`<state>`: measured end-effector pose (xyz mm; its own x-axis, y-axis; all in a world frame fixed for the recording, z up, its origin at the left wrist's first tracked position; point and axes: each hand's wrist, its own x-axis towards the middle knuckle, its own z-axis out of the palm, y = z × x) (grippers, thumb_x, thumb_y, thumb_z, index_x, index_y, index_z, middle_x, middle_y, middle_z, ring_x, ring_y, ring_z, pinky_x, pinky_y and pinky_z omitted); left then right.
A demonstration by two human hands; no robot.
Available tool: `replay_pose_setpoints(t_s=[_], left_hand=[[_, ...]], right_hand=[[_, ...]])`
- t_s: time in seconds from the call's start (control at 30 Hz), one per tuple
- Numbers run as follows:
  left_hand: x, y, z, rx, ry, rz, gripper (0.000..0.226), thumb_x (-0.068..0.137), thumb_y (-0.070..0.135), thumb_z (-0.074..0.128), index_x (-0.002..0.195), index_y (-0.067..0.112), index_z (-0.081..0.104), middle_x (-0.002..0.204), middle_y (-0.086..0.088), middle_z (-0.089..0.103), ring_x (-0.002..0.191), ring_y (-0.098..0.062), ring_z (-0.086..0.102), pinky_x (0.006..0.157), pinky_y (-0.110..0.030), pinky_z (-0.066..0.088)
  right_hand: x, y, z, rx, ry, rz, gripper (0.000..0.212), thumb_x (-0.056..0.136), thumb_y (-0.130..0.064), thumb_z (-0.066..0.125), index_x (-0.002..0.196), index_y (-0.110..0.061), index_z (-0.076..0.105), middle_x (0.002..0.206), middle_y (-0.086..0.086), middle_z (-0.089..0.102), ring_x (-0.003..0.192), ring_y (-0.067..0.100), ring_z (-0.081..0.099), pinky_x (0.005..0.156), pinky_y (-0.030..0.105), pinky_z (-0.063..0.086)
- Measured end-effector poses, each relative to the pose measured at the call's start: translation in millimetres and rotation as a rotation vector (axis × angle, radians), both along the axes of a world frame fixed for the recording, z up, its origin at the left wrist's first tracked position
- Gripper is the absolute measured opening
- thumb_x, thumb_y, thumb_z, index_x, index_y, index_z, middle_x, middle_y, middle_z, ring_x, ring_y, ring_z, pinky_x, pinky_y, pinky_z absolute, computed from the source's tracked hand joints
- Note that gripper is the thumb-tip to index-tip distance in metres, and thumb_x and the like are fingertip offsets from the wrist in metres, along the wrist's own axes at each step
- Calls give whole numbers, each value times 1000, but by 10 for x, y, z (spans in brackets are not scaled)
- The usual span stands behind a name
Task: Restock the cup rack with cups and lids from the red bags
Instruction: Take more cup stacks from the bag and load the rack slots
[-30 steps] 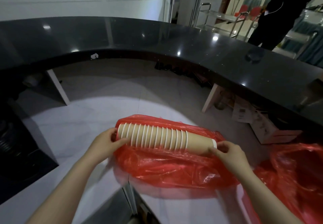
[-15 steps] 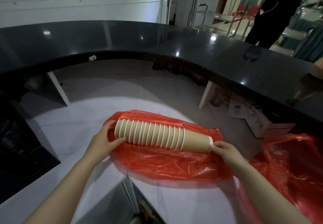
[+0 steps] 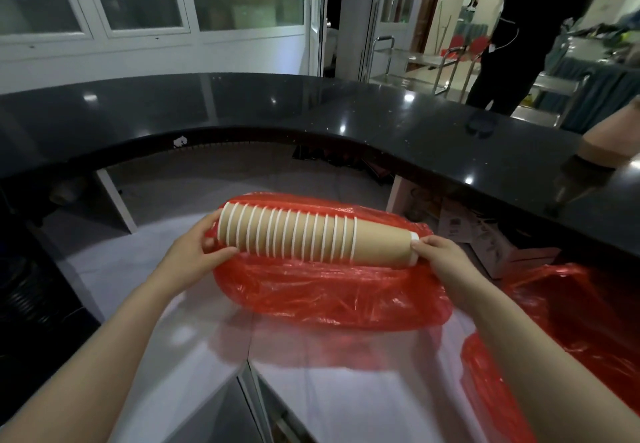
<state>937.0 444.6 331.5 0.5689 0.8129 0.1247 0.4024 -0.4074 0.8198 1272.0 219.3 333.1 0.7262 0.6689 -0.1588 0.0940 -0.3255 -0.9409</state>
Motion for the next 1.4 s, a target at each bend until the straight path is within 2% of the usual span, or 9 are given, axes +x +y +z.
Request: replay_pose_setpoints(t_s=[0.13, 0.27, 0.5, 0.67, 0.77, 0.87, 0.97, 1.13, 1.4], left_hand=[[46, 67, 137, 3, 103, -14, 42, 82, 15, 72, 119, 28, 57, 102, 10, 65, 87, 1, 61, 69, -14, 46], [87, 99, 230, 138, 163, 119, 9, 85, 18, 69, 76, 17, 69, 79, -3, 64, 75, -19, 58, 64, -31, 42], [234, 101, 286, -99, -51, 246, 13, 95, 18, 53, 93, 13, 65, 68, -2, 61, 52, -14, 48, 40, -23, 35], [240, 73, 316, -219, -17, 78, 30, 96, 24, 55, 119, 42, 50, 97, 12, 64, 65, 5, 58, 46, -12, 41], [228, 49, 287, -260, -11, 7, 43, 93, 18, 59, 124, 44, 44, 104, 19, 58, 84, 11, 55, 64, -11, 41], [260, -8, 264, -296, -19, -14, 44, 91, 18, 62, 127, 38, 47, 113, 13, 55, 97, 0, 53, 78, -19, 41], [305, -104, 261, -312, -82, 55, 42, 91, 16, 62, 131, 25, 51, 118, 5, 58, 99, -9, 57, 82, -25, 42], [159, -292, 344, -461, -308, 163, 40, 91, 5, 57, 128, 21, 53, 112, -3, 64, 95, -17, 66, 71, -26, 53], [-485, -641, 705, -413, -466, 359, 44, 88, 0, 56, 126, 20, 48, 110, -10, 66, 94, -24, 69, 78, -33, 54]], right_hand=[[23, -3, 99, 25, 76, 3, 28, 90, -23, 59, 63, -24, 65, 66, 4, 59, 60, 19, 53, 57, 29, 41], [21, -58, 199, 132, 132, 58, 28, 88, -18, 63, 61, -26, 60, 69, 3, 54, 61, 16, 51, 52, 26, 42], [4, -164, 251, 253, 333, 228, 10, 82, -15, 69, 80, -18, 60, 78, 10, 57, 63, 24, 54, 52, 29, 41], [-62, -100, 326, 407, 310, 182, 26, 82, 8, 63, 101, -9, 59, 101, 13, 66, 88, 32, 68, 75, 49, 58], [-149, -33, 454, 522, 253, 58, 41, 81, -1, 70, 117, -15, 55, 109, 7, 68, 95, 26, 68, 79, 49, 57], [-283, 36, 666, 611, 146, 8, 49, 78, -28, 76, 123, -19, 56, 93, -2, 73, 77, 17, 67, 72, 41, 58], [-445, 110, 882, 646, 130, 51, 52, 70, -44, 76, 116, -26, 62, 99, 2, 70, 87, 29, 62, 74, 43, 52], [-713, 231, 994, 740, 196, 197, 69, 65, -29, 81, 126, -35, 49, 124, 8, 57, 111, 29, 60, 73, 39, 59], [-1341, 317, 1179, 858, 227, 306, 73, 55, -28, 85, 120, -24, 54, 111, 2, 66, 106, 24, 64, 88, 47, 54]])
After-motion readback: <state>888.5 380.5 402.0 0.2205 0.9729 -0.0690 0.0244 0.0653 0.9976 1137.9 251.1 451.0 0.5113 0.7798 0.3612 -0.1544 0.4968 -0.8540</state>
